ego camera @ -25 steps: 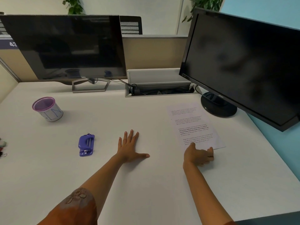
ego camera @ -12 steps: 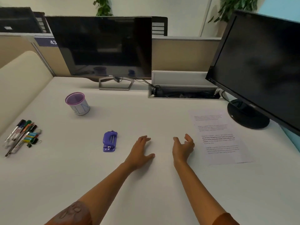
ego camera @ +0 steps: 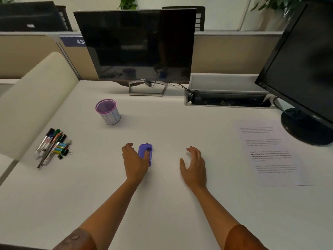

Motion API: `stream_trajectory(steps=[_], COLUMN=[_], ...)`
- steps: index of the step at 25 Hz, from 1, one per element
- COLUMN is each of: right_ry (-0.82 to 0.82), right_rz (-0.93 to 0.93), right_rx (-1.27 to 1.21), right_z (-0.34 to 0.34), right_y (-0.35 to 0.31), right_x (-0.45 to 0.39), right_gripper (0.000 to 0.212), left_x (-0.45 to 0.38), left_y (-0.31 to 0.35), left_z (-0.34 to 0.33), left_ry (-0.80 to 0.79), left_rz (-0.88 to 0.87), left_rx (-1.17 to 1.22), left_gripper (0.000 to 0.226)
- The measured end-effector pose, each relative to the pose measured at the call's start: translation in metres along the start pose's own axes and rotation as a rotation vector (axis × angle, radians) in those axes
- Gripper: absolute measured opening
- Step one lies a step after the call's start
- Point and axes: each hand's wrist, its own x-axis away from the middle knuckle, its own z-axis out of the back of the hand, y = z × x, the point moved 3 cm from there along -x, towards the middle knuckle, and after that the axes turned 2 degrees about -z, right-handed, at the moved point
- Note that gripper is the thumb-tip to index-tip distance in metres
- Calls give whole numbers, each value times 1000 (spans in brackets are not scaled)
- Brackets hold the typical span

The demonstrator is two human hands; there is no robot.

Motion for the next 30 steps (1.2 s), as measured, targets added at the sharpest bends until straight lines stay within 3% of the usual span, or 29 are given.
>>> stream_trajectory(steps=[6, 9, 12, 23, 28, 30], right_ry=[-11, 10, 38, 56, 67, 75], right_rz=[11, 18, 9, -17, -11, -4], right_rx=[87, 97, 103, 125, 130, 131], right_z=[-6, -7, -7, -10, -11, -11], right_y=[-4, -4, -3, 0, 2, 3], right_x=[-2, -1, -2, -1, -1, -1], right_gripper=[46, 46, 45, 38, 37, 37], left_x=[-16, -15, -23, -56, -75, -72], left_y=[-9, -10, -17, -27, -39, -44], left_z=[2, 0, -2, 23, 39, 40], left_ry=[-79, -108, -150, -305, -327, -303], left_rz=[120, 135, 152, 188, 359, 311], left_rx=[38, 49, 33, 110, 289, 243], left_gripper=[22, 30, 20, 23, 24, 22])
